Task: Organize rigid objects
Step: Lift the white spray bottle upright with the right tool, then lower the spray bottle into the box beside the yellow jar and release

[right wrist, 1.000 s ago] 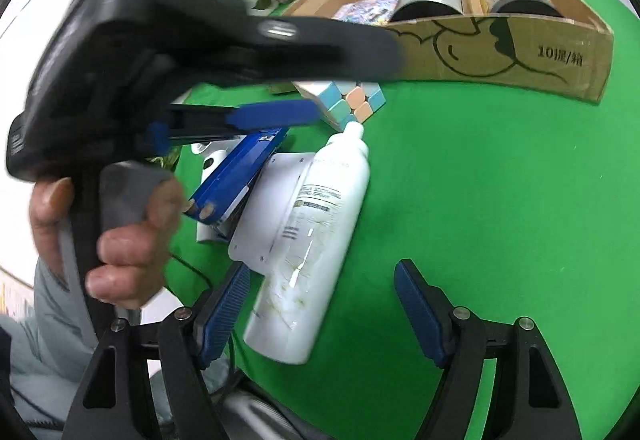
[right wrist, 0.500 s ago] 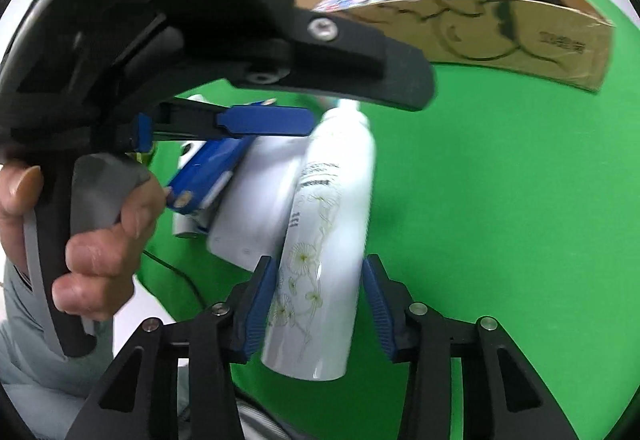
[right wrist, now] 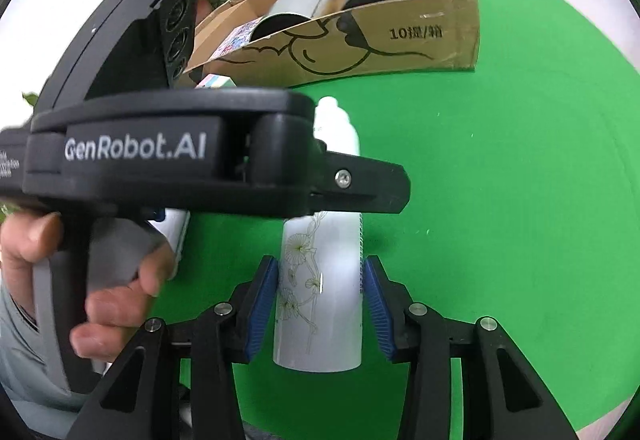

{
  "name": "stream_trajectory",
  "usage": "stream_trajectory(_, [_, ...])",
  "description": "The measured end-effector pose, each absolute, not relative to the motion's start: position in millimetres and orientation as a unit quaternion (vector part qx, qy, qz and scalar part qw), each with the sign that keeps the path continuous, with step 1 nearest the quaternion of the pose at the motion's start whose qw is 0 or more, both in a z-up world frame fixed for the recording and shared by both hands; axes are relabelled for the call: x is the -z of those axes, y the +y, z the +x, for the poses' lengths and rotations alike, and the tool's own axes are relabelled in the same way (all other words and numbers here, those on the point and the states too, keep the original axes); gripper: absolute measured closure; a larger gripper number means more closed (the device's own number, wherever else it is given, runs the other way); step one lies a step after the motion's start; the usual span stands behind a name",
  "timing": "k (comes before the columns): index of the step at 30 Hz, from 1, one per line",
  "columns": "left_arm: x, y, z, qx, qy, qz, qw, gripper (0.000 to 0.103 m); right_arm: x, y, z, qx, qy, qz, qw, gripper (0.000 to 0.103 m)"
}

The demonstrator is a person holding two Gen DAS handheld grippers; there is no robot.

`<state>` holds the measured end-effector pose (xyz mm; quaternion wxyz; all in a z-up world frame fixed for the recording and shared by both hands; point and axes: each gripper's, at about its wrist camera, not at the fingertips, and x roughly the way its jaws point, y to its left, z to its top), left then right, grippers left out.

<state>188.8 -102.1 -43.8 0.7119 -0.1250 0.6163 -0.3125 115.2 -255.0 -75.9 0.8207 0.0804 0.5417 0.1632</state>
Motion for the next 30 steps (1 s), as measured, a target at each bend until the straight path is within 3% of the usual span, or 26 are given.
stream_trajectory(3, [44, -97, 187, 0.293, 0.613, -0.112, 0.725, 0.047, 74, -272, 120, -0.167, 0.544, 0.103, 0.816, 0.061])
stream_trajectory(4, [42, -96, 187, 0.29, 0.613, -0.107, 0.727, 0.049, 75, -271, 123, -0.168, 0.544, 0.105, 0.815, 0.061])
stream_trajectory(16, [37, -90, 187, 0.267, 0.605, -0.116, 0.741, 0.05, 62, -271, 130, -0.166, 0.557, 0.077, 0.81, 0.059])
stream_trajectory(21, [34, -86, 185, 0.26, 0.604, -0.122, 0.743, 0.055, 63, -259, 132, -0.155, 0.554, 0.069, 0.815, 0.06])
stream_trajectory(30, [-56, -79, 182, 0.275, 0.504, -0.127, 0.809, 0.055, -4, -247, 127, -0.168, 0.448, 0.041, 0.877, 0.06])
